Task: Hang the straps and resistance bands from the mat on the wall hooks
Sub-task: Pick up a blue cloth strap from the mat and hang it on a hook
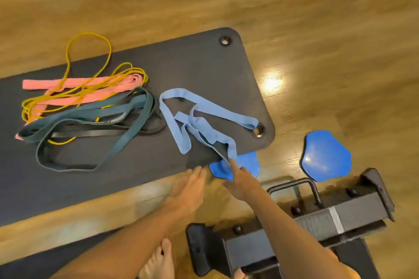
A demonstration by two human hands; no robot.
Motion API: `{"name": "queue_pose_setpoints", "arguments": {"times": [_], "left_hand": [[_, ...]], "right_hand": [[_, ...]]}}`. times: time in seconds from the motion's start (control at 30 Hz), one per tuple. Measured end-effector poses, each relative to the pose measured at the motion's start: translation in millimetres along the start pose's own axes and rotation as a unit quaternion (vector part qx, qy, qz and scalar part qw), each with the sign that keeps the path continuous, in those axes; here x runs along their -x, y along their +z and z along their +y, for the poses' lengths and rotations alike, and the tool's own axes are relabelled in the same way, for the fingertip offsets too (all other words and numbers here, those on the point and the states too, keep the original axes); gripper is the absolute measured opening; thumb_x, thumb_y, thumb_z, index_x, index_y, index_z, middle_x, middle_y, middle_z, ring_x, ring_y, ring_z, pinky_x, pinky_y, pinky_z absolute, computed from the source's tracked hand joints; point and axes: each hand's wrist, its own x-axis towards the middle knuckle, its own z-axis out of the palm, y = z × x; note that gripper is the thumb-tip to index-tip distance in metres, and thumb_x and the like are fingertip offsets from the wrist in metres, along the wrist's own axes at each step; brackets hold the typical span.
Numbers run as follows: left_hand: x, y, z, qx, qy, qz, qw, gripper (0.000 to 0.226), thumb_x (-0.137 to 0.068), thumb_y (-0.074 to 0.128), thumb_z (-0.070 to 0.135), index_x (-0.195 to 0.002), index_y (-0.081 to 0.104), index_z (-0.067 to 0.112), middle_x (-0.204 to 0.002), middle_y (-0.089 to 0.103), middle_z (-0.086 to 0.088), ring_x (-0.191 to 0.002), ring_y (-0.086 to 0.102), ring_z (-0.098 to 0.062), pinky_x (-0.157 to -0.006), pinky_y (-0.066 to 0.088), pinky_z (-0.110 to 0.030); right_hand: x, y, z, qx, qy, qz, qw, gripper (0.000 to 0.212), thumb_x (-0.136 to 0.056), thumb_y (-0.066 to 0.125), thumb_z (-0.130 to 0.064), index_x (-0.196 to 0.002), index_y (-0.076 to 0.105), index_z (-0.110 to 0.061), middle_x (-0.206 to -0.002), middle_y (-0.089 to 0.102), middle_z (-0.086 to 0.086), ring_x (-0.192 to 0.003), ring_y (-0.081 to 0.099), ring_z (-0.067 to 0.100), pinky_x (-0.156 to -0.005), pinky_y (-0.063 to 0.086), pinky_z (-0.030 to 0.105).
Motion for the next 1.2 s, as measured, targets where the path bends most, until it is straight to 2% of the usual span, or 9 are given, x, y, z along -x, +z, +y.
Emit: {"name": "queue_pose_setpoints", "arguments": {"times": [0.17, 0.27, 0.43, 0.63, 0.8, 0.93, 1.03, 1.13, 1.2], "left_hand": [[-54.5, 59.4, -18.3, 0.008, 0.004, 0.009, 1.000, 0.040, -0.093, 0.041, 0.012, -0.133, 0.039, 0.013, -0.131, 0.047, -0.005, -0.110, 0.052, -0.026, -0.085, 0.042, -0.038], [-51.4, 70.0, -18.9, 0.028, -0.010, -0.009, 1.000, 0.044, -0.092, 0.045, 0.011, -0.135, 0.037, 0.013, -0.134, 0.047, -0.006, -0.115, 0.051, -0.027, -0.090, 0.042, -0.038], [-0.5, 41.6, -11.1, 0.049, -0.033, -0.051, 0.997, 0.039, -0.092, 0.045, 0.011, -0.131, 0.040, 0.014, -0.135, 0.043, -0.006, -0.118, 0.048, -0.026, -0.090, 0.042, -0.038], [58.5, -70.5, 2.3, 0.098, -0.055, 0.011, 0.994, 0.068, -0.093, 0.055, 0.028, -0.148, 0.018, 0.012, -0.146, 0.032, -0.005, -0.130, 0.040, -0.024, -0.097, 0.042, -0.035], [111.6, -196.4, 16.2, 0.253, -0.071, 0.101, 0.960, 0.080, -0.086, 0.062, 0.029, -0.150, 0.017, 0.016, -0.150, 0.030, -0.003, -0.133, 0.038, -0.026, -0.097, 0.043, -0.043], [168.3, -278.5, 24.8, 0.326, -0.044, 0.159, 0.931, 0.060, -0.073, 0.061, 0.038, -0.130, 0.047, 0.028, -0.128, 0.046, 0.010, -0.121, 0.050, -0.017, -0.090, 0.045, -0.035], [221.9, -337.5, 38.8, 0.382, 0.029, 0.206, 0.900, 0.035, -0.079, 0.060, 0.023, -0.113, 0.060, 0.013, -0.103, 0.054, 0.008, -0.094, 0.055, -0.010, -0.074, 0.043, -0.027], [277.9, -396.1, 50.0, 0.397, 0.070, 0.267, 0.876, 0.010, -0.089, 0.058, 0.007, -0.092, 0.066, 0.000, -0.081, 0.061, -0.010, -0.074, 0.052, -0.013, -0.064, 0.034, -0.022], [309.7, -425.8, 52.5, 0.421, 0.078, 0.285, 0.857, 0.011, -0.089, 0.059, 0.005, -0.081, 0.067, 0.001, -0.073, 0.064, -0.017, -0.065, 0.052, -0.012, -0.059, 0.036, -0.022]], "right_hand": [[-67.3, 41.3, 19.0, -0.045, -0.013, 0.050, 0.998, 0.058, -0.096, 0.055, -0.028, -0.146, 0.027, -0.021, -0.109, 0.054, 0.019, -0.097, 0.056, 0.037, -0.070, 0.039, 0.037], [-68.8, 36.9, 17.5, -0.049, -0.036, 0.080, 0.995, 0.010, -0.097, 0.054, -0.019, -0.101, 0.053, -0.010, -0.092, 0.050, 0.009, -0.087, 0.054, 0.033, -0.065, 0.035, 0.033], [-15.7, 3.3, -5.6, -0.039, -0.067, 0.119, 0.990, 0.027, -0.096, 0.056, -0.033, -0.081, 0.046, -0.013, -0.085, 0.045, 0.003, -0.078, 0.047, 0.023, -0.065, 0.036, 0.033], [73.8, -94.3, -67.7, -0.020, -0.194, 0.162, 0.967, 0.031, -0.087, 0.066, -0.031, -0.081, 0.066, 0.000, -0.117, 0.054, 0.012, -0.107, 0.049, 0.028, -0.089, 0.044, 0.041], [184.9, -205.2, -153.7, -0.210, -0.225, 0.165, 0.937, 0.034, -0.079, 0.066, -0.003, -0.054, 0.044, 0.006, -0.068, 0.049, 0.015, -0.058, 0.042, 0.008, -0.059, 0.038, 0.021], [292.1, -286.8, -212.8, -0.241, -0.280, 0.146, 0.918, 0.040, -0.077, 0.061, -0.006, -0.050, 0.032, -0.006, -0.058, 0.035, 0.014, -0.054, 0.032, 0.018, -0.051, 0.029, 0.034], [373.8, -344.7, -249.4, -0.180, -0.307, 0.091, 0.930, 0.041, -0.078, 0.063, -0.016, -0.053, 0.037, 0.005, -0.052, 0.029, 0.015, -0.051, 0.025, 0.022, -0.048, 0.023, 0.035], [449.7, -398.8, -283.4, -0.132, -0.322, 0.092, 0.933, 0.047, -0.079, 0.068, -0.027, -0.058, 0.052, 0.012, -0.056, 0.053, 0.028, -0.048, 0.045, 0.037, -0.046, 0.030, 0.032], [498.1, -431.3, -303.0, -0.149, -0.311, 0.134, 0.929, 0.041, -0.079, 0.069, -0.027, -0.070, 0.065, 0.013, -0.062, 0.063, 0.025, -0.049, 0.051, 0.025, -0.048, 0.036, 0.030]]}}
